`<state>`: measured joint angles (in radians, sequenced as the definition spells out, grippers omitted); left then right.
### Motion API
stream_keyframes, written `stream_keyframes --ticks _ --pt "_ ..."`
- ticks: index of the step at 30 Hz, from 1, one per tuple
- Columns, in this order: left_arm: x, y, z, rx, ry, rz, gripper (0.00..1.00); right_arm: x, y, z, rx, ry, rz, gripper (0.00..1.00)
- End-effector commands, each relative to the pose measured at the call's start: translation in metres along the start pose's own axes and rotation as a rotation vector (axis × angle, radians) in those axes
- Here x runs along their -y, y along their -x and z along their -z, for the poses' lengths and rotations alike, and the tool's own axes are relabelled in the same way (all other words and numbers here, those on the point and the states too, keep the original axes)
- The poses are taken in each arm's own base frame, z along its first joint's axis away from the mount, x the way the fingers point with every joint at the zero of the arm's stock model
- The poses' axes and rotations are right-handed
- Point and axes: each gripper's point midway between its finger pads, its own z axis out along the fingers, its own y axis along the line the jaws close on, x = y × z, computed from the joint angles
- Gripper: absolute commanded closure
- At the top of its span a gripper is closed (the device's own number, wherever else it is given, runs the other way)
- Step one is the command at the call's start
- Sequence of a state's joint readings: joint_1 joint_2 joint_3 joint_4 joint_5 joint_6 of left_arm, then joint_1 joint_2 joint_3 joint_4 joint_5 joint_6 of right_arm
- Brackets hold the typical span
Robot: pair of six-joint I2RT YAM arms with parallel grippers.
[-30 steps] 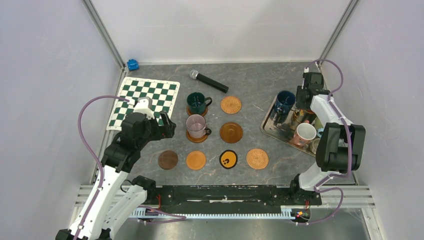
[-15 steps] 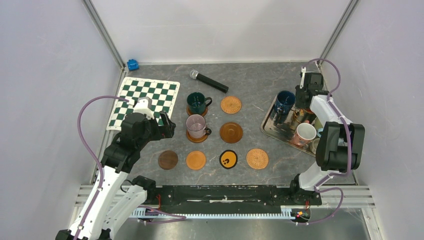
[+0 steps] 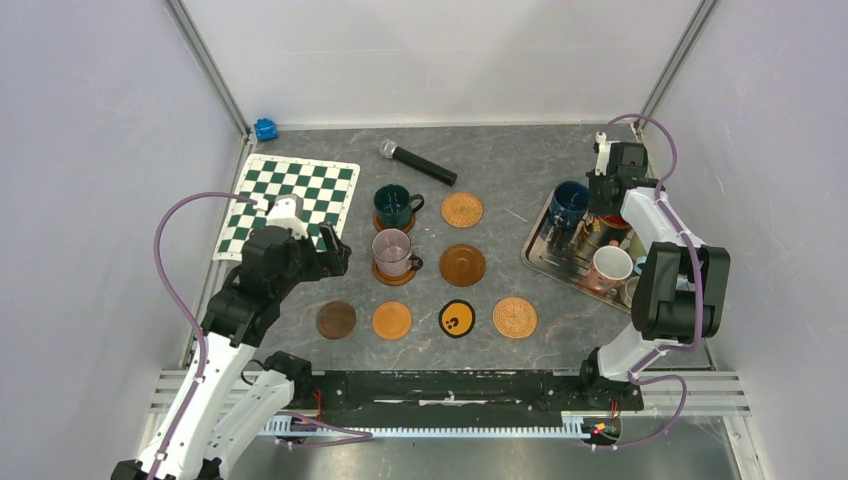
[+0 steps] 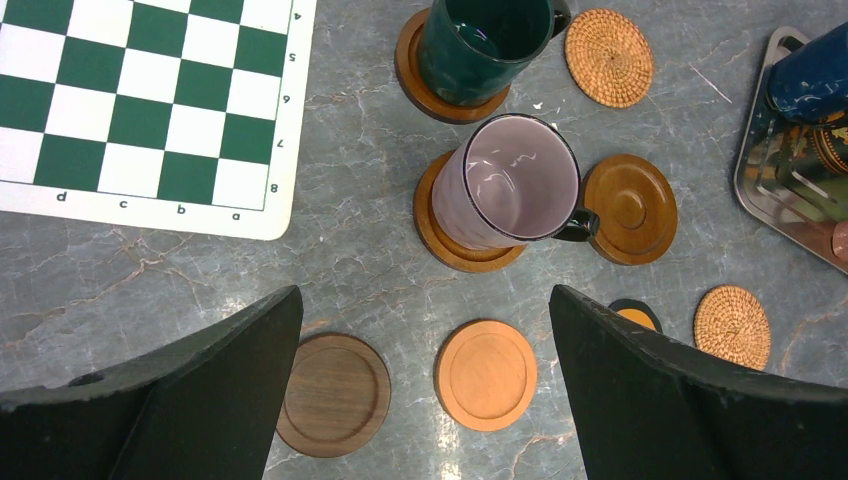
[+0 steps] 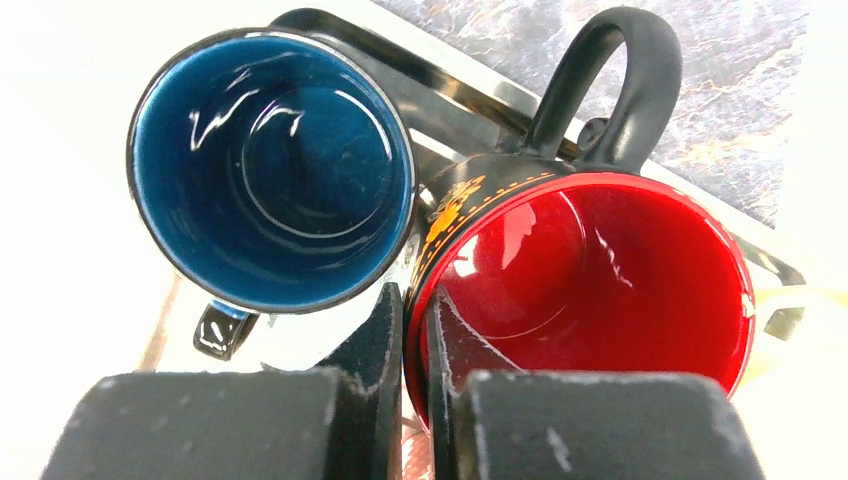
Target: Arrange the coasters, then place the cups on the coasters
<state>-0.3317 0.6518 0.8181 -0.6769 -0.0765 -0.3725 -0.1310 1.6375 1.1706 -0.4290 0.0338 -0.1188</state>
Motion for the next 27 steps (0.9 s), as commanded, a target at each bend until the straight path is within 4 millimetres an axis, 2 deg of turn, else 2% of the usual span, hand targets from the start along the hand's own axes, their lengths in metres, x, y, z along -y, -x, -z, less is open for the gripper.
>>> stream_keyframes --ticks 1,11,21,27 --pt "0.000 0.011 0.001 0.046 -0.007 -0.056 0.00 0.007 0.046 0.016 0.120 -0.011 0.046 1.00" --pt "-0.001 0.011 0.001 0.049 -0.001 -0.056 0.00 0.025 0.084 0.046 0.167 -0.095 0.042 1.00" --pt "-0.001 0.012 0.002 0.052 -0.001 -0.055 0.00 0.026 0.111 0.088 0.259 -0.130 0.045 1.00" --pt "0.000 0.012 0.003 0.056 -0.003 -0.054 0.00 0.016 0.126 0.111 0.303 -0.140 0.078 1.00"
